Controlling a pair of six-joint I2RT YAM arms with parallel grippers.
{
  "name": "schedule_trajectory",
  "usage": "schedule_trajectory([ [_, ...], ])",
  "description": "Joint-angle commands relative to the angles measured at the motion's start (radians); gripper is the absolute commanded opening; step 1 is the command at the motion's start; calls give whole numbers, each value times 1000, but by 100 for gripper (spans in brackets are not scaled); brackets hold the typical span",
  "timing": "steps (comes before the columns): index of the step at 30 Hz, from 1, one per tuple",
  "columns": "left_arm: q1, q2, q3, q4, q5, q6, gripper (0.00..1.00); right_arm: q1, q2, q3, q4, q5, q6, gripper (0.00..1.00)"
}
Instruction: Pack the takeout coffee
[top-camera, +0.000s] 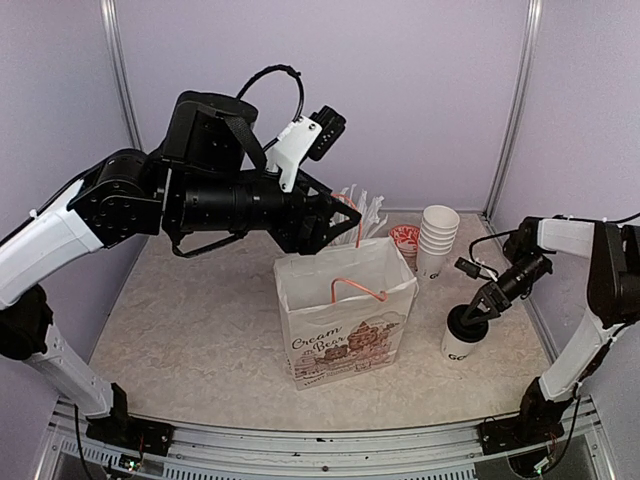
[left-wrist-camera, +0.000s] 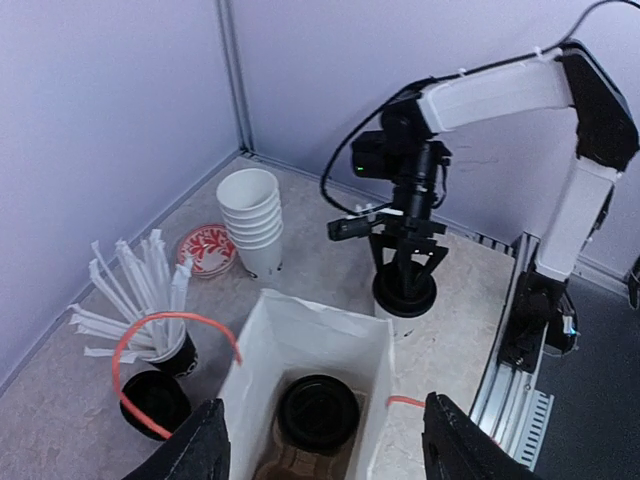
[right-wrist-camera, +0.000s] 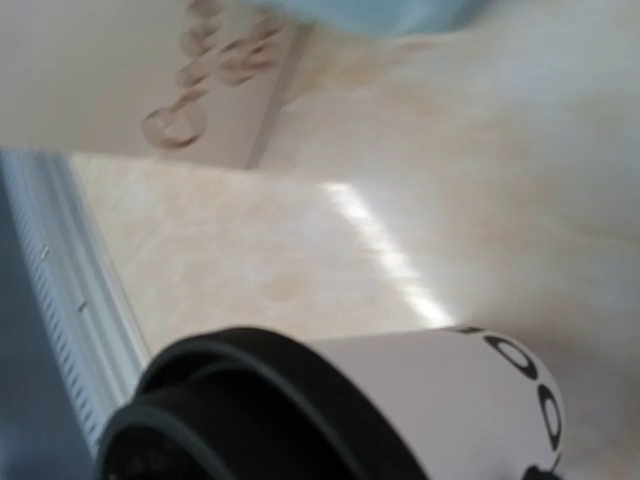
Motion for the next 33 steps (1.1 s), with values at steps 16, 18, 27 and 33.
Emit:
schedule_trajectory([
  [16,-197,245,206,-194,96,81,70,397,-67,-18,-6,-36,28,81],
  [18,-206,280,250,-210,125,104,73,386,-97,17,-19,-29,23,92],
  [27,-231,493,477,-279,213,156,85,274,-226,153,-82,88,17,100],
  [33,-221,611,542,-216,254,138,88,61,-215,240,-82,105,25,100],
])
